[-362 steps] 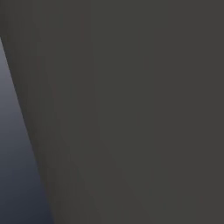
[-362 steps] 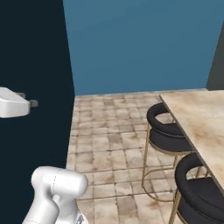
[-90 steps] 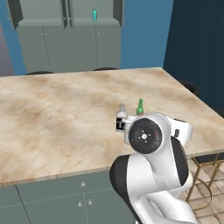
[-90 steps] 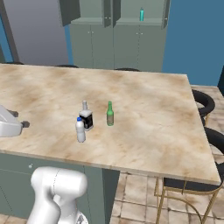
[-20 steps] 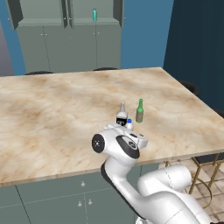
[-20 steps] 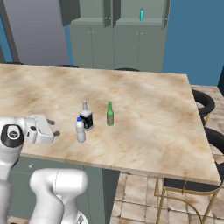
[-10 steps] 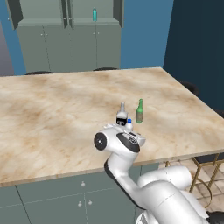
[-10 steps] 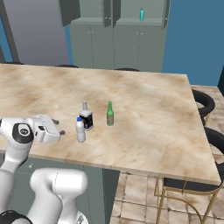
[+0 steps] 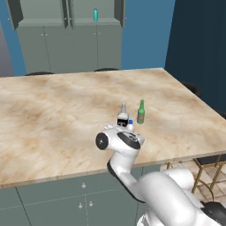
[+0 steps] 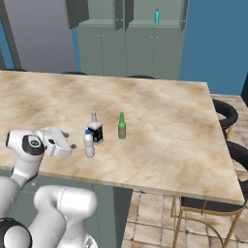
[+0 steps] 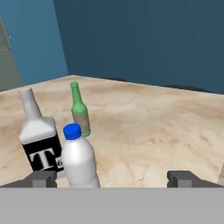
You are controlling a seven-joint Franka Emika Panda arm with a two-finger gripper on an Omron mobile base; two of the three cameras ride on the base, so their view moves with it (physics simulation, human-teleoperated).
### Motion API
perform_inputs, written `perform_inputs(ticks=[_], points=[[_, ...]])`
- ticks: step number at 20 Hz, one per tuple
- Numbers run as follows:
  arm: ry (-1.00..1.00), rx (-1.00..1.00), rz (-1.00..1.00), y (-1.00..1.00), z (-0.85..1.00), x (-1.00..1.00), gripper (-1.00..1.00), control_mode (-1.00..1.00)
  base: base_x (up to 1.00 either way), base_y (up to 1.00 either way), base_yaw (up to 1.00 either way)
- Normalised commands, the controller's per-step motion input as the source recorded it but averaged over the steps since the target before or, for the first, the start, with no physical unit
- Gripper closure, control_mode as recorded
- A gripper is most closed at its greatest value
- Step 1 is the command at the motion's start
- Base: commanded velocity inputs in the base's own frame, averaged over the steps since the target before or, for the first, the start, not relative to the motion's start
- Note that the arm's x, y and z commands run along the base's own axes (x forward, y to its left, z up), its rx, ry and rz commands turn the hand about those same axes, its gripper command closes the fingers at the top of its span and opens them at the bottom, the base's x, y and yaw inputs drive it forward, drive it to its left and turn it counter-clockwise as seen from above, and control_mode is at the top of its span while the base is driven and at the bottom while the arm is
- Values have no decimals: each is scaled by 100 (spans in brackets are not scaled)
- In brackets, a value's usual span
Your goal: Sort all alcoholic drinks to one cabinet, and non-alcoholic drinks to the other.
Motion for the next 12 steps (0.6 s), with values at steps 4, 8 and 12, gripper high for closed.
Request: perform_inputs(ticks=[4, 8, 12], points=[[0, 0, 0, 0, -17, 25, -100, -100, 0, 0, 0], [0, 0, 0, 0, -11, 6, -100, -100, 0, 0, 0], [0, 0, 0, 0, -7, 10, -100, -100, 0, 0, 0]])
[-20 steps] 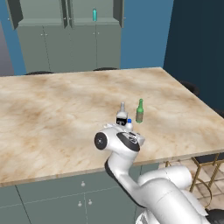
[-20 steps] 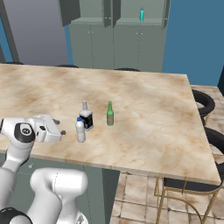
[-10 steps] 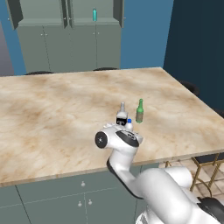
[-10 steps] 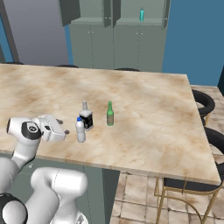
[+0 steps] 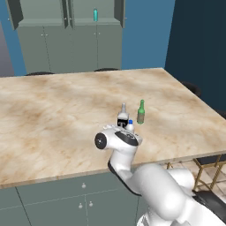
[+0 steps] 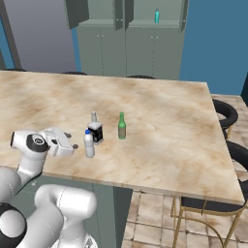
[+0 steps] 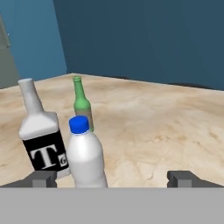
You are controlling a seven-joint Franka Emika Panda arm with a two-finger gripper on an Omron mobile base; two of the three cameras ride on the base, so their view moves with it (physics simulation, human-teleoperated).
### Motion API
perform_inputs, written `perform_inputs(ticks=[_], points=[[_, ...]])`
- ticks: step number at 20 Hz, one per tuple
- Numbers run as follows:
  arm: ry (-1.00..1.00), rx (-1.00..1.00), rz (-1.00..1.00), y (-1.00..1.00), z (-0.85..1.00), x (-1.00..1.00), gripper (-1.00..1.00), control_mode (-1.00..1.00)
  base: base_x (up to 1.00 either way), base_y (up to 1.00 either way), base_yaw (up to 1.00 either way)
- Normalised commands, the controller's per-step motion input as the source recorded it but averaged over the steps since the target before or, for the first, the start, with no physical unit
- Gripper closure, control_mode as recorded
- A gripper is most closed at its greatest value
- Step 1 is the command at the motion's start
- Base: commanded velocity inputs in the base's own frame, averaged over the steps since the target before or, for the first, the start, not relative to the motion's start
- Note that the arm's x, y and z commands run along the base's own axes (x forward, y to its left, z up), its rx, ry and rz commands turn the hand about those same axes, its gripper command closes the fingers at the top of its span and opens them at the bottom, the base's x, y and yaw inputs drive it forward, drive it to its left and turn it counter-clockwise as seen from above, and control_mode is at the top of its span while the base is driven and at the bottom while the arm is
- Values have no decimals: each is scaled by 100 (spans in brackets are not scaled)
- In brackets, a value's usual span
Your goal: Sort all alcoholic drinks to one cabinet, and non-alcoholic drinks to the other.
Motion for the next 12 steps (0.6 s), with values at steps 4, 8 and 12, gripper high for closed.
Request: perform_inputs(ticks=[4, 8, 12], points=[[0, 0, 0, 0, -11, 19, -100, -100, 0, 0, 0], [0, 0, 0, 0, -14, 19, -100, -100, 0, 0, 0], [0, 0, 0, 0, -14, 18, -100, -100, 0, 0, 0]])
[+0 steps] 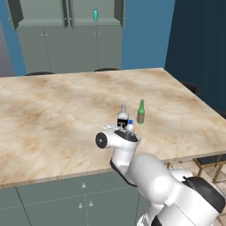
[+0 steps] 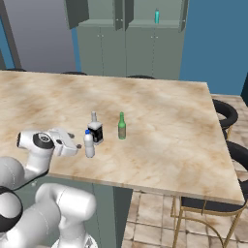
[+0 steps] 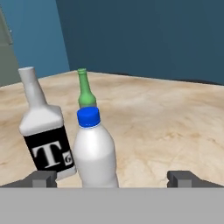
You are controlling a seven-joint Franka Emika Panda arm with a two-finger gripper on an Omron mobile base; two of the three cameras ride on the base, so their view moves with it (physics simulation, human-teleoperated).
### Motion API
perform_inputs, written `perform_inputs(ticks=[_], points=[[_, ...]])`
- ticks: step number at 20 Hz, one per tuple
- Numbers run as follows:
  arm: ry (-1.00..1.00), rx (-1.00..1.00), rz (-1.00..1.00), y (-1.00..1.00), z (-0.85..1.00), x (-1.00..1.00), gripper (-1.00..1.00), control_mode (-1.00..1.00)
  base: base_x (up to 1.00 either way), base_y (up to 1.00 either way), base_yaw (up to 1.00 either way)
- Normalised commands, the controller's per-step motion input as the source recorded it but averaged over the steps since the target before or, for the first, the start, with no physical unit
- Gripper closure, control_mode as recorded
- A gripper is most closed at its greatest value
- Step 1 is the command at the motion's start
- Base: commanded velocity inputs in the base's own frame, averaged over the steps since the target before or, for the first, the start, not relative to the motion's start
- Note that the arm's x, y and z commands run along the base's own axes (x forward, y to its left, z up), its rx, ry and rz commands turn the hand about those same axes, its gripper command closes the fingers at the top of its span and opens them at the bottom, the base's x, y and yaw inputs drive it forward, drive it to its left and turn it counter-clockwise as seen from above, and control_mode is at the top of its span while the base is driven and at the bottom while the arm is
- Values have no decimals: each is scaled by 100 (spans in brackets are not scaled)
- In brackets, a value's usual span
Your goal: Sort all alcoholic drinks to one cabinet, and non-alcoholic drinks to the other.
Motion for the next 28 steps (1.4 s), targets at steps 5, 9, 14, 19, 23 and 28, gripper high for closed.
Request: perform_inputs(ticks=[5, 9, 14, 19, 23, 28], points=[[0, 0, 0, 0, -11, 18, -100, -100, 0, 0, 0], [0, 0, 0, 0, -6, 13, -100, -100, 0, 0, 0], [0, 0, 0, 0, -7, 8, -100, -100, 0, 0, 0], [0, 0, 0, -1, -9, 5, -100, -100, 0, 0, 0], [0, 0, 0, -7, -6, 4, -100, -100, 0, 0, 0], [0, 0, 0, -8, -5, 9, -100, -100, 0, 0, 0]])
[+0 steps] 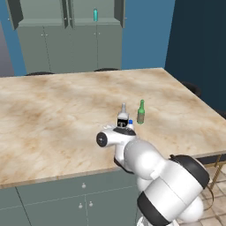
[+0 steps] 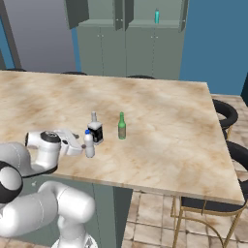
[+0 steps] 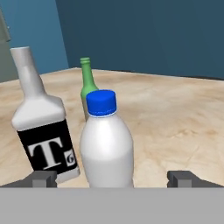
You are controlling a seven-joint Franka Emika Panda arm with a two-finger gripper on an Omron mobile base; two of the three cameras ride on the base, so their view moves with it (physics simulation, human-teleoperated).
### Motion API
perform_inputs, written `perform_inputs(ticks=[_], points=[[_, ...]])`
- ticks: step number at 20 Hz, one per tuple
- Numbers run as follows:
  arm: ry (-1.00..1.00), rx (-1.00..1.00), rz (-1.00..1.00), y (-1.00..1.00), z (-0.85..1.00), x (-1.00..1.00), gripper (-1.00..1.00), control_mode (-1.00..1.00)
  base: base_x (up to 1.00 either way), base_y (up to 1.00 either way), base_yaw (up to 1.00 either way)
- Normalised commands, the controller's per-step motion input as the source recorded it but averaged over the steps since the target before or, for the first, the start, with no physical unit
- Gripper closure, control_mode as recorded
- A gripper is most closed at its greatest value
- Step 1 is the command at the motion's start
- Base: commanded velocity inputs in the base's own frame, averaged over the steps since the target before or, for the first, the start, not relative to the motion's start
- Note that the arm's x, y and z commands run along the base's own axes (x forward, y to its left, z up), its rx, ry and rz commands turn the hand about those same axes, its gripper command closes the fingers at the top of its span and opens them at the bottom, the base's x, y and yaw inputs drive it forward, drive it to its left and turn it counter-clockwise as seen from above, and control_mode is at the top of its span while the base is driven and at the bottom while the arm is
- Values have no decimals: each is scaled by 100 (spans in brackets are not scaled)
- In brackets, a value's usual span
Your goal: Sort all alcoholic drinks to one cabinet, and non-alcoholic drinks to the other.
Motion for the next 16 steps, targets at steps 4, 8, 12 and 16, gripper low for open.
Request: perform_inputs(ticks=[4, 8, 12, 16], points=[[0, 0, 0, -7, -7, 13, -100, -100, 0, 0, 0], [0, 0, 0, -5, -10, 12, -100, -100, 0, 0, 0], [0, 0, 0, -4, -11, 10, -100, -100, 0, 0, 0], [0, 1, 0, -7, -9, 8, -100, -100, 0, 0, 0]])
